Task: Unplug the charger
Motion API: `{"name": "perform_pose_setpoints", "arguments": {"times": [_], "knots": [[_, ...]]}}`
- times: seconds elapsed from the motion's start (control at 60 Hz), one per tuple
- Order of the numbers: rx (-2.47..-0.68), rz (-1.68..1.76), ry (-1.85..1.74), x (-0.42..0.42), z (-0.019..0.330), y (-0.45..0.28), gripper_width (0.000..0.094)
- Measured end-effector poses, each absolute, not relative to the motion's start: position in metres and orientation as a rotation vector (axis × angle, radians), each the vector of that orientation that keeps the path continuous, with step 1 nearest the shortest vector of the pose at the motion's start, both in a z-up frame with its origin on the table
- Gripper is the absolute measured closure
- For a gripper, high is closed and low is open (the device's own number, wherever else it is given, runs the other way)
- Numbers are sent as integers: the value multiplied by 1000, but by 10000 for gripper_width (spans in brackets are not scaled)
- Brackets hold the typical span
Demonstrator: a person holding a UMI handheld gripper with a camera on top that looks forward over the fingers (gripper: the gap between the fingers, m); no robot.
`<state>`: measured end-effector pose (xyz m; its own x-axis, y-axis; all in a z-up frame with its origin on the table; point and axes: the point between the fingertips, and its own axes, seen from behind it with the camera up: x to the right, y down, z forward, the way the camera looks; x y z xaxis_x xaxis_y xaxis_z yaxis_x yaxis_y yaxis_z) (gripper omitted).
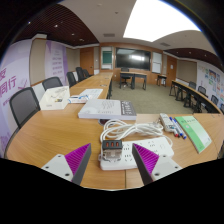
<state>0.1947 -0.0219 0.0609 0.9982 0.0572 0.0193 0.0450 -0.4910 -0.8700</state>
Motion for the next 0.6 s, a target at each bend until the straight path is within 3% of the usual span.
{"name": "perform_pose_setpoints", "arguments": {"times": [0.067, 0.217, 0.4, 0.6], "knots": [[-2087, 9, -73, 194, 48, -5, 149], [-2097, -4, -62, 194, 30, 13, 555], [-2105, 3, -46, 196, 30, 13, 678], [-2156, 4, -5, 197, 35, 9, 714]]}}
